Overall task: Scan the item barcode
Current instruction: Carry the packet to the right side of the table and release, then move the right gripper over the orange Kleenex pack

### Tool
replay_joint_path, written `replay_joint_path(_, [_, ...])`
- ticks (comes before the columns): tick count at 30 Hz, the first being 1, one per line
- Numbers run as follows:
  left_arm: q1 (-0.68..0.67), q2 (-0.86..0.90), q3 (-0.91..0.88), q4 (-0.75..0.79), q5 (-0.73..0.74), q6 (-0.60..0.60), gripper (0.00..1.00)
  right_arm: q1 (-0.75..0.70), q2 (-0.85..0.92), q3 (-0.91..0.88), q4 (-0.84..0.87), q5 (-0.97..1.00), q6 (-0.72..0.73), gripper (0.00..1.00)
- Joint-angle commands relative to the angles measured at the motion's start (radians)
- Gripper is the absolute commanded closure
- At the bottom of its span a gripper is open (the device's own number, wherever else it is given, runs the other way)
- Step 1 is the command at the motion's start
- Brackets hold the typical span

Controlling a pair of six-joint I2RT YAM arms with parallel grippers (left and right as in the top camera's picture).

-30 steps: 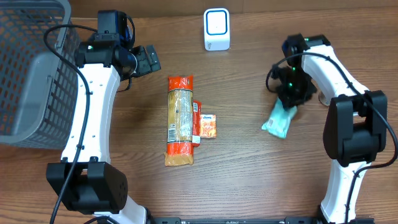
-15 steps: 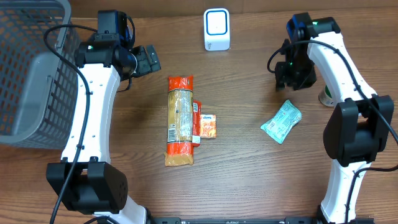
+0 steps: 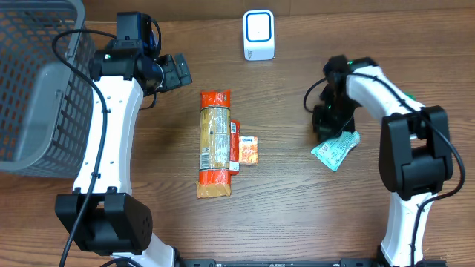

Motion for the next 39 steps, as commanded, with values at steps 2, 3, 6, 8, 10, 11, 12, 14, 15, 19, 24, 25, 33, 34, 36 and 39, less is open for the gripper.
replay_joint_path(2, [-0.002,0.008,0.003,0.001,-0.009,0.012,0.0,0.015,-0.011,-0.03,-0.054,0.187,0.013,0.95])
replay_joint_path(3, [-0.002,0.008,0.003,0.001,-0.009,0.011,0.0,0.015,-0.011,-0.03,-0.069,0.216,0.013,0.95])
replay_joint_path(6, [-0.002,0.008,0.003,0.001,-0.009,0.011,0.0,0.007,-0.011,-0.03,-0.098,0.286,0.014,0.95])
replay_joint_path(8, [-0.002,0.008,0.003,0.001,-0.009,0.011,0.01,0.002,-0.011,-0.03,-0.098,0.301,0.014,0.95])
replay_joint_path(10, [-0.002,0.008,0.003,0.001,-0.009,0.011,0.0,-0.006,-0.011,-0.03,-0.085,0.302,0.014,0.95])
replay_joint_path(11, [-0.002,0.008,0.003,0.001,-0.009,0.011,0.01,-0.009,-0.011,-0.03,-0.081,0.302,0.014,0.95])
replay_joint_path(12, [-0.002,0.008,0.003,0.001,-0.009,0.012,0.0,-0.013,-0.011,-0.03,-0.077,0.302,0.013,0.95])
replay_joint_path(14, [-0.002,0.008,0.003,0.001,-0.009,0.011,0.0,-0.018,-0.011,-0.03,-0.077,0.314,0.013,0.94])
replay_joint_path(15, [-0.002,0.008,0.003,0.001,-0.009,0.012,0.0,-0.02,-0.011,-0.03,-0.084,0.327,0.013,0.94])
replay_joint_path(19, [-0.002,0.008,0.003,0.001,-0.009,0.011,0.0,-0.02,-0.011,-0.03,-0.129,0.37,0.011,0.94])
replay_joint_path(24, [-0.002,0.008,0.003,0.001,-0.009,0.011,0.01,-0.021,-0.011,-0.03,-0.149,0.45,0.015,0.93])
replay_joint_path(25, [-0.002,0.008,0.003,0.001,-0.009,0.011,0.01,-0.021,-0.011,-0.03,-0.15,0.472,0.025,0.93])
replay_joint_path(33, [-0.002,0.008,0.003,0.001,-0.009,0.011,0.0,-0.021,-0.012,-0.03,-0.166,0.566,0.084,0.93])
replay_joint_path(34, [-0.002,0.008,0.003,0.001,-0.009,0.011,0.01,-0.021,-0.013,-0.03,-0.166,0.571,0.102,0.93])
replay_joint_path(36, [-0.002,0.008,0.003,0.001,-0.009,0.012,0.0,-0.021,-0.022,-0.029,-0.166,0.575,0.134,0.94])
replay_joint_path(39, [-0.002,0.008,0.003,0.001,-0.009,0.011,0.01,-0.019,-0.063,-0.018,-0.168,0.565,0.149,0.94])
